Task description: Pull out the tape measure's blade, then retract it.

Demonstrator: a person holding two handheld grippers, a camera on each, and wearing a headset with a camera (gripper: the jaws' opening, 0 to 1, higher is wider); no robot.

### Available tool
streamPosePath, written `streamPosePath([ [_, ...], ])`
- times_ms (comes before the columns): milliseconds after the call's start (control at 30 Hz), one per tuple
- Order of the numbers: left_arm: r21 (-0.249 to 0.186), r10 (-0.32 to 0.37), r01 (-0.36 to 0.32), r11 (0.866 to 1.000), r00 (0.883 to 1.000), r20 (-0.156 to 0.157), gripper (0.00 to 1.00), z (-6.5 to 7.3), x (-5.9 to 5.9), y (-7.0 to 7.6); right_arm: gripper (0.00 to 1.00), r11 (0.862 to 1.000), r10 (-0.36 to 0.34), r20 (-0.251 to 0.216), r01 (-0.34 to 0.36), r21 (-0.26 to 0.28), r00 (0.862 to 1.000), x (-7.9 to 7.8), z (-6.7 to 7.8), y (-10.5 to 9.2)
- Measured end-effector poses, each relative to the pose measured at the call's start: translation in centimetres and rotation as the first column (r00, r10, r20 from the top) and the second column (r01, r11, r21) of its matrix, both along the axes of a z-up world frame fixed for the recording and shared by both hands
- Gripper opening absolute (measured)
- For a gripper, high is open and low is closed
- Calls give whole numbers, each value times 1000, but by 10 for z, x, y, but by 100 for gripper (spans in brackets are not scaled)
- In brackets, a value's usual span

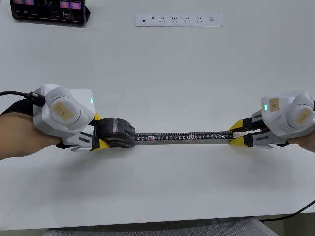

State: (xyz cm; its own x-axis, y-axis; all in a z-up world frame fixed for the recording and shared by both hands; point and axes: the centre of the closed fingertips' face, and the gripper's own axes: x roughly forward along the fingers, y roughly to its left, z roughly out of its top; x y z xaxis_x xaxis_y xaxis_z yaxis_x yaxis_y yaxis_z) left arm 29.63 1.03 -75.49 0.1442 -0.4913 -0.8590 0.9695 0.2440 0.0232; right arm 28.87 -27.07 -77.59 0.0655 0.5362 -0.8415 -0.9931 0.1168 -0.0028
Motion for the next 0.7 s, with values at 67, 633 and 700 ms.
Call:
streamPosePath([
  [67,-7,9,-9,1000,1000,-7,28,0,0,0,11,1000,7,2,-7,-6,1000,0,0,0],
  [633,-12,22,-22,1000,1000,-11,28,1,-1,0,12,1000,-16,-15,16,-9,1000,0,0,2],
  [700,-11,21,-21,1000,1000,-9,28,1,0,0,12,1000,-16,-11,15,-12,1000,0,0,2],
])
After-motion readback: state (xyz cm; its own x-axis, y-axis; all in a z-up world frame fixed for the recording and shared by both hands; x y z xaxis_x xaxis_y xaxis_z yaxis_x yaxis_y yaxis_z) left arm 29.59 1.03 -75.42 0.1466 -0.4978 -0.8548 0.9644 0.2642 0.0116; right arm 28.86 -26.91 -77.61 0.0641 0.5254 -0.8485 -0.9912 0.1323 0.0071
